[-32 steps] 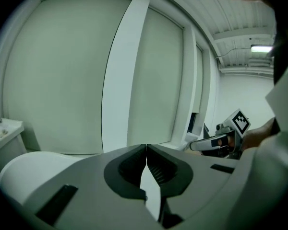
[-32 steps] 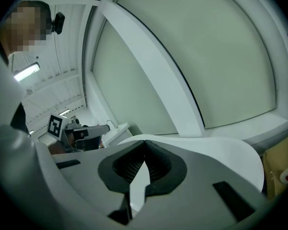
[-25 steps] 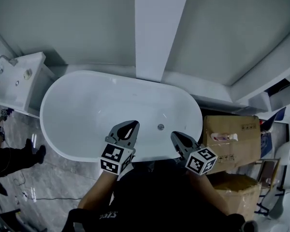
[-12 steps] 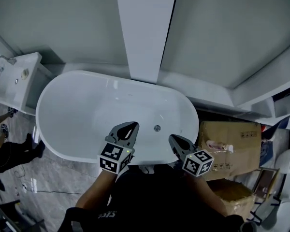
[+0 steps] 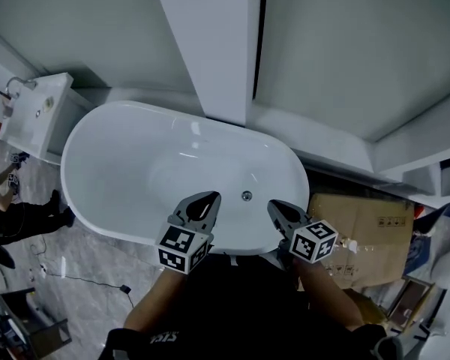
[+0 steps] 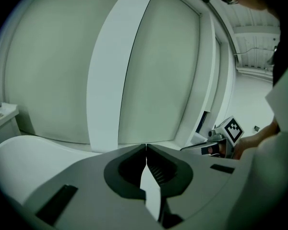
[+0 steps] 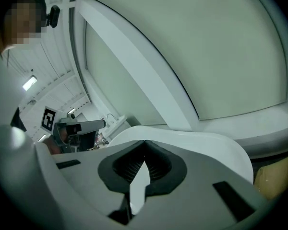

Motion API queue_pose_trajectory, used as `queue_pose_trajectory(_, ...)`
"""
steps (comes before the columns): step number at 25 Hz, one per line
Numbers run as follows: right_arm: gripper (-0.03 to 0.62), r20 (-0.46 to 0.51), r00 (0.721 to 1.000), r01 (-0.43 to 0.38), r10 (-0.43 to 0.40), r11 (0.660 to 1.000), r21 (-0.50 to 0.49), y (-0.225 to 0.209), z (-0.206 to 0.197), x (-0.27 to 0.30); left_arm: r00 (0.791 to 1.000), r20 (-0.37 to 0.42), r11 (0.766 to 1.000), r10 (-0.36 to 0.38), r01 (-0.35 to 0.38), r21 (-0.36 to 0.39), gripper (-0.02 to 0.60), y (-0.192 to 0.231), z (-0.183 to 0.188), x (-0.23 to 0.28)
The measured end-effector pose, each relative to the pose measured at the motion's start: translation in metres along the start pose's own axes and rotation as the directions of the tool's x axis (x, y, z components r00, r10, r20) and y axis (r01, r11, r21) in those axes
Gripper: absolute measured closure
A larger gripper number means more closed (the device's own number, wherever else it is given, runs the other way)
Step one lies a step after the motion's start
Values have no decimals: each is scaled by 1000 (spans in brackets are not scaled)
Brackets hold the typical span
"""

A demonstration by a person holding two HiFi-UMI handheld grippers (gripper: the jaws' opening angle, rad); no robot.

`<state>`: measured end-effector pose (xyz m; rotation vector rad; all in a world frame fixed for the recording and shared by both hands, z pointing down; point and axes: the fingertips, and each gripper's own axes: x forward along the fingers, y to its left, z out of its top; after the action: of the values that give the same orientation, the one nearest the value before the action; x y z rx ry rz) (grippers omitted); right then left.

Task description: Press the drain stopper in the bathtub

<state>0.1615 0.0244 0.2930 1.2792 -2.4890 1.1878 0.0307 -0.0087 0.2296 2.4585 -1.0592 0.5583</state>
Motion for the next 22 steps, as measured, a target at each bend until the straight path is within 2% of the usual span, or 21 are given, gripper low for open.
queue_pose_trajectory(4,580,-39,999,-17,17,1000,-2,-4,-11,21,1000,-13,1000,25,-25,7,561,15,-15,14)
queue_pose_trajectory(9,580,-101,993,-57,54,998,-23,-1,-28,54,999,-11,998,47,-48,-28,561,45,-36,41)
queue_pose_trajectory(13,580,-157,987,-18,17,1000,-5,-24,-53,74,999,-24,996,39,-41,-79,561,62,-63,60)
queue_pose_trajectory(22,580,-250,968,13,-13,1000,-3,-69,-108,121,994,-104,991,29,-42,-124,561,105,-130,106)
